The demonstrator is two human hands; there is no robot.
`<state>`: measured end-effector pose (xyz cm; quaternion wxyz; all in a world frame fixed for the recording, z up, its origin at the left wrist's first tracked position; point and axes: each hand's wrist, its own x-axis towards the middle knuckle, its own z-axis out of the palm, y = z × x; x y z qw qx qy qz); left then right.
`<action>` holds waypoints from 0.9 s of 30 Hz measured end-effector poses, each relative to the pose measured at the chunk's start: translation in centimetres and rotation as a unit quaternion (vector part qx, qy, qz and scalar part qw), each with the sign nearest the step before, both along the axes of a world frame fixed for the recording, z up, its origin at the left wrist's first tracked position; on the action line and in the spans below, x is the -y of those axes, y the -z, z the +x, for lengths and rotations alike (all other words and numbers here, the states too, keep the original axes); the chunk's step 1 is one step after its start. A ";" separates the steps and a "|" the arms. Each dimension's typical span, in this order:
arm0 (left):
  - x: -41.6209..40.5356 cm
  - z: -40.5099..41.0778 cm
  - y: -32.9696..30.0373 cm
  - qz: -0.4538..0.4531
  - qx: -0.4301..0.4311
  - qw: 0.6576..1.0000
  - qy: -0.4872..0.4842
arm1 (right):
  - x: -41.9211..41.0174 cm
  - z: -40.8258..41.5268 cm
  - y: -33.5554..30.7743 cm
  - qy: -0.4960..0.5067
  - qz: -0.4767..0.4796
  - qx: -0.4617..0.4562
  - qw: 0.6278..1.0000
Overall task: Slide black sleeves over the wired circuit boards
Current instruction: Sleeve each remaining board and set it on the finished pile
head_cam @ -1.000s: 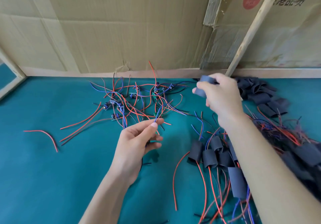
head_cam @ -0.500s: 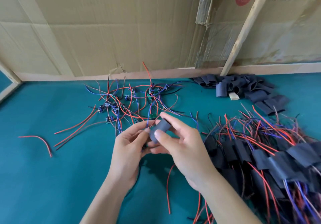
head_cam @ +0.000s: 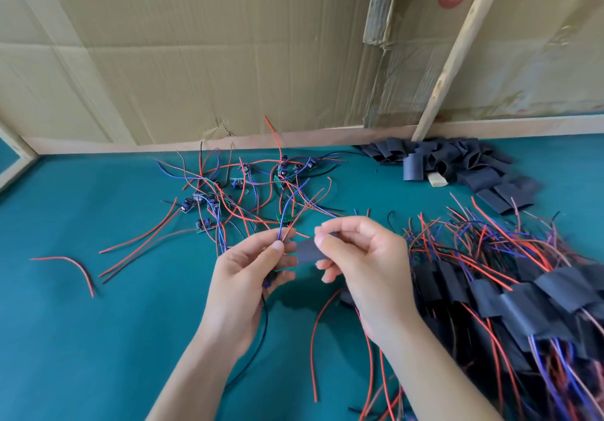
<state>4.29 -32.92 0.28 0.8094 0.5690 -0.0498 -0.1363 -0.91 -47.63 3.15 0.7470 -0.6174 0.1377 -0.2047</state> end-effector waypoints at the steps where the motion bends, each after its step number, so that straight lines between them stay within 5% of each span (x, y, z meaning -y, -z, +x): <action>1: 0.1 -0.1 -0.1 0.001 0.003 1.000 0.001 | -0.2 -0.1 0.1 -0.014 -0.015 0.001 1.000; 7: -0.2 0.0 -0.1 -0.011 0.002 1.000 -0.007 | -0.8 -0.4 0.4 -0.098 -0.044 0.011 0.994; 11: -0.3 0.0 -0.1 -0.020 0.006 1.000 -0.002 | 0.0 -0.1 -0.3 -0.023 -0.068 0.037 0.997; 16: -0.5 0.0 -0.2 -0.030 0.015 0.999 0.021 | 2.7 0.2 -0.6 0.120 0.003 0.050 0.991; 27: -0.6 -0.5 -0.5 -0.039 0.021 0.996 0.083 | 3.6 0.1 -2.0 0.097 0.202 0.054 0.973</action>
